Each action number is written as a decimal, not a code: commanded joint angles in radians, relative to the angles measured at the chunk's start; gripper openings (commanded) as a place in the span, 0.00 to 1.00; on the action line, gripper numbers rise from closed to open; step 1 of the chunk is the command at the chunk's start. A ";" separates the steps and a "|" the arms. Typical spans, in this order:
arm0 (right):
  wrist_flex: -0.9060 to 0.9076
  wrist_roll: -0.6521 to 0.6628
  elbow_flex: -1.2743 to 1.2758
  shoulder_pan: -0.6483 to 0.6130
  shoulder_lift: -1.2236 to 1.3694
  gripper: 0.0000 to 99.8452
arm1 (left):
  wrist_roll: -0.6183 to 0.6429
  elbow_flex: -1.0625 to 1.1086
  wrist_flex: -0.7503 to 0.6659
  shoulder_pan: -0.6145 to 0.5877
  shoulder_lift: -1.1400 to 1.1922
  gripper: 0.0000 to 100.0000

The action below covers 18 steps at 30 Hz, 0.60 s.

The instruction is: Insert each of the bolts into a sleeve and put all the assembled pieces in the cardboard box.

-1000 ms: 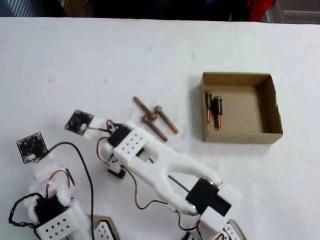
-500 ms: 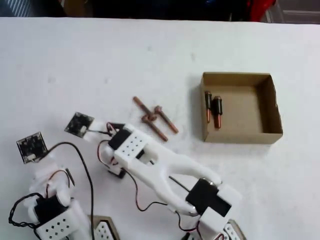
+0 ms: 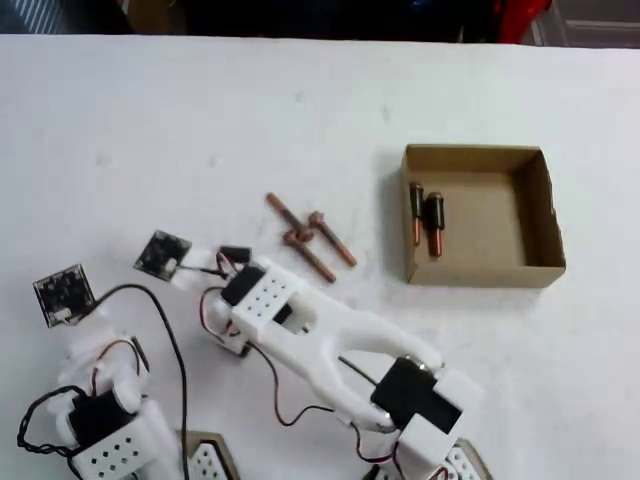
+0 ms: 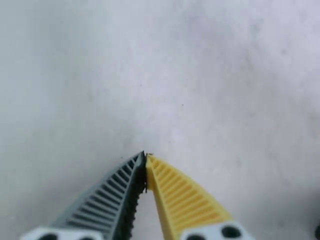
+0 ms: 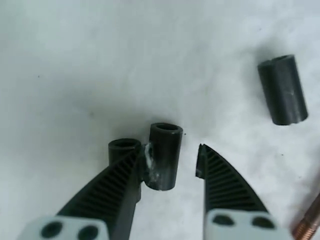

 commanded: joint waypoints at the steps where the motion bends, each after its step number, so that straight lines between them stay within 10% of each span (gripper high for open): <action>1: -0.016 -0.009 -0.014 0.001 0.038 0.14 | -0.009 -0.003 0.014 -0.012 -0.008 0.02; 18: -0.050 -0.008 -0.046 0.160 0.071 0.04 | -0.009 -0.003 0.014 -0.012 -0.008 0.02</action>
